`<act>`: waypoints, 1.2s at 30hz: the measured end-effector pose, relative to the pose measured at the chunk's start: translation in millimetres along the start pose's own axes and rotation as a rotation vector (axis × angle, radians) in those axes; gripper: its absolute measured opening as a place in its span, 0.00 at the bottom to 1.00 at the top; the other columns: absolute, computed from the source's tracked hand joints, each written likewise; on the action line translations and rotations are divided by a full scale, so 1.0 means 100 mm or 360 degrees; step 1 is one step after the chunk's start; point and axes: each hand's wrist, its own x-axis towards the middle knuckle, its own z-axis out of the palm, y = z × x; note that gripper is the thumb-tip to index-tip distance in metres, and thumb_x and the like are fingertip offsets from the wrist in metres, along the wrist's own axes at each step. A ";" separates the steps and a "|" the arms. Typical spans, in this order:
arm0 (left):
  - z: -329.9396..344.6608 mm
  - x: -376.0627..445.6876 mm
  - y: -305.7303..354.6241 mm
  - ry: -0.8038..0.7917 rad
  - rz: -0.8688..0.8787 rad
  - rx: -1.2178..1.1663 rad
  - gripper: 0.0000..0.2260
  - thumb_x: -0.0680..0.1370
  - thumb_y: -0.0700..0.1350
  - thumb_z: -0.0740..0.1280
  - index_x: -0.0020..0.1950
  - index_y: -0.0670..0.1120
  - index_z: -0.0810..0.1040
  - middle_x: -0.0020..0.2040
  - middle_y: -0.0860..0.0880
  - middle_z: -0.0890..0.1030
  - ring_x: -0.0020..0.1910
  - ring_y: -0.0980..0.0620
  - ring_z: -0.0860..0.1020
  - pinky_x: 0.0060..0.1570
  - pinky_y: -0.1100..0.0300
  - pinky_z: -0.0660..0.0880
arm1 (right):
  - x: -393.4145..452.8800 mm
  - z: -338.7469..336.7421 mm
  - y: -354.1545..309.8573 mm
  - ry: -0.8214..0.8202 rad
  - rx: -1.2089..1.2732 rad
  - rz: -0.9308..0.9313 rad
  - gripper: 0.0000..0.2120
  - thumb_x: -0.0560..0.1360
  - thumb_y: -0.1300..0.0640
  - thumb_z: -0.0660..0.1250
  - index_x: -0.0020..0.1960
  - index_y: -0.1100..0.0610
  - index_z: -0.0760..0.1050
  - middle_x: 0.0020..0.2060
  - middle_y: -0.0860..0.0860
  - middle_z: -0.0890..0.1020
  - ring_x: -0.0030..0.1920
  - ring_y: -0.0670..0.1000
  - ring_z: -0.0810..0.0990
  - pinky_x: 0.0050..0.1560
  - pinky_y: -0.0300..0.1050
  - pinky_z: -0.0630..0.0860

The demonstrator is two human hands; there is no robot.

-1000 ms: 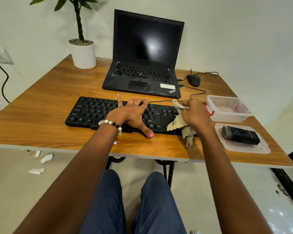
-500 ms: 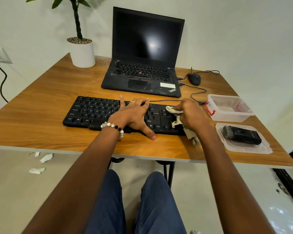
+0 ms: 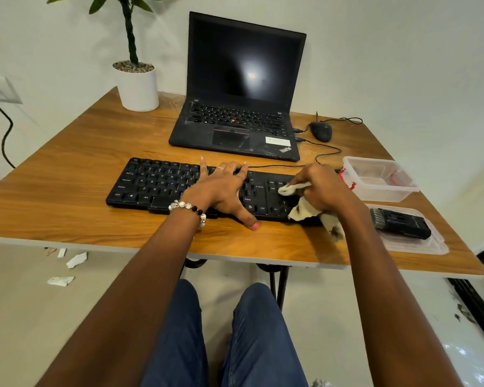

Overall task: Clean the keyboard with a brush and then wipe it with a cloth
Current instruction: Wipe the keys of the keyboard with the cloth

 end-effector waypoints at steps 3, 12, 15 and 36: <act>0.01 0.01 -0.01 0.0004 -0.0003 0.0000 0.65 0.54 0.78 0.67 0.79 0.48 0.40 0.79 0.50 0.46 0.78 0.45 0.43 0.65 0.31 0.28 | 0.09 0.13 -0.07 0.0327 0.0092 0.0153 0.17 0.76 0.66 0.66 0.64 0.57 0.78 0.60 0.55 0.77 0.58 0.53 0.75 0.55 0.43 0.71; 0.00 0.00 0.00 0.0002 -0.0009 0.0015 0.65 0.55 0.77 0.67 0.79 0.48 0.40 0.79 0.49 0.45 0.78 0.45 0.43 0.64 0.31 0.26 | 0.15 0.29 -0.06 0.0213 -0.0266 -0.0026 0.24 0.76 0.70 0.63 0.70 0.56 0.72 0.62 0.56 0.72 0.65 0.57 0.68 0.64 0.45 0.67; 0.00 0.00 0.00 0.0002 -0.0023 0.0018 0.65 0.54 0.78 0.66 0.79 0.48 0.40 0.79 0.49 0.45 0.78 0.45 0.42 0.64 0.32 0.26 | 0.10 0.27 -0.17 0.0224 -0.0336 0.0114 0.19 0.76 0.66 0.67 0.66 0.60 0.75 0.64 0.59 0.73 0.65 0.59 0.70 0.64 0.50 0.71; 0.02 0.01 -0.01 0.0008 -0.0014 0.0007 0.65 0.54 0.78 0.66 0.79 0.49 0.40 0.79 0.50 0.45 0.78 0.45 0.42 0.65 0.31 0.27 | -0.03 0.09 -0.04 -0.0182 0.0307 -0.0252 0.17 0.75 0.69 0.65 0.58 0.53 0.82 0.50 0.47 0.79 0.53 0.49 0.75 0.51 0.39 0.71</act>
